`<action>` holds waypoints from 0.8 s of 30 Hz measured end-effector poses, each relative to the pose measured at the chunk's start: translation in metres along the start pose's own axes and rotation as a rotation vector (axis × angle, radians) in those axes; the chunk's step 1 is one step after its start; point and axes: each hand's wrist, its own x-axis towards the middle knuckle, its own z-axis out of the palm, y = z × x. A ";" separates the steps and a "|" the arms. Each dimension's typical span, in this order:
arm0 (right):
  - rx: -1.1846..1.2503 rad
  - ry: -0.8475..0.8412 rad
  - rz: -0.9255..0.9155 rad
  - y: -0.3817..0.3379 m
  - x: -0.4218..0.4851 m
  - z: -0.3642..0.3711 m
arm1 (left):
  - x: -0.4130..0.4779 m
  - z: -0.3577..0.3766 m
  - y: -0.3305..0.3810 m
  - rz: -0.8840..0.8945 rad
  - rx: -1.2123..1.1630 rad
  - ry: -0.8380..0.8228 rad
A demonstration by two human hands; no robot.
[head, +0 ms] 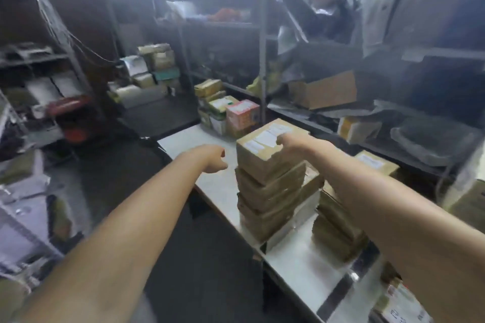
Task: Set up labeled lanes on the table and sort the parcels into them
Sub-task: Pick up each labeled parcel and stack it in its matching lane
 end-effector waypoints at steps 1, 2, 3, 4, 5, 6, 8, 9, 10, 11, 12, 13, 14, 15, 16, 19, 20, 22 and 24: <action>-0.017 0.054 -0.052 -0.028 0.018 -0.009 | 0.001 -0.009 -0.027 -0.042 -0.007 0.013; -0.017 0.093 -0.118 -0.065 0.036 -0.019 | 0.002 -0.016 -0.060 -0.087 -0.022 0.013; -0.010 0.111 -0.157 -0.099 0.048 -0.029 | 0.003 -0.021 -0.091 -0.114 -0.038 0.011; -0.007 0.123 -0.190 -0.134 0.065 -0.034 | 0.005 -0.025 -0.123 -0.144 -0.051 0.015; -0.008 0.128 -0.206 -0.164 0.079 -0.038 | 0.006 -0.027 -0.152 -0.166 -0.060 0.013; -0.016 0.126 -0.208 -0.186 0.092 -0.038 | 0.008 -0.027 -0.176 -0.192 -0.070 0.007; -0.031 0.075 -0.207 -0.232 0.124 -0.028 | 0.016 -0.025 -0.230 -0.235 -0.077 0.007; -0.037 0.037 -0.213 -0.252 0.141 -0.021 | 0.021 -0.023 -0.256 -0.257 -0.084 0.008; -0.044 0.006 -0.229 -0.269 0.157 -0.013 | 0.025 -0.021 -0.277 -0.281 -0.089 -0.003; -0.048 -0.018 -0.233 -0.282 0.169 -0.007 | 0.029 -0.018 -0.295 -0.301 -0.093 -0.018; -0.050 -0.041 -0.234 -0.297 0.187 0.000 | 0.035 -0.017 -0.315 -0.322 -0.097 -0.039; -0.049 -0.062 -0.223 -0.308 0.201 0.007 | 0.041 -0.014 -0.332 -0.340 -0.100 -0.058; -0.053 -0.078 -0.220 -0.318 0.217 0.012 | 0.051 -0.013 -0.349 -0.360 -0.104 -0.070; -0.056 -0.098 -0.215 -0.325 0.231 0.016 | 0.061 -0.012 -0.363 -0.376 -0.109 -0.079; -0.059 -0.110 -0.217 -0.330 0.245 0.020 | 0.071 -0.011 -0.375 -0.389 -0.115 -0.087; -0.067 -0.138 -0.223 -0.340 0.298 0.030 | 0.120 -0.011 -0.402 -0.394 -0.132 -0.106; -0.073 -0.141 -0.220 -0.340 0.316 0.033 | 0.136 -0.014 -0.408 -0.389 -0.127 -0.114; -0.056 -0.147 -0.205 -0.335 0.356 0.039 | 0.174 -0.019 -0.416 -0.369 -0.126 -0.120; -0.021 -0.148 -0.185 -0.325 0.399 0.045 | 0.217 -0.024 -0.422 -0.363 -0.110 -0.122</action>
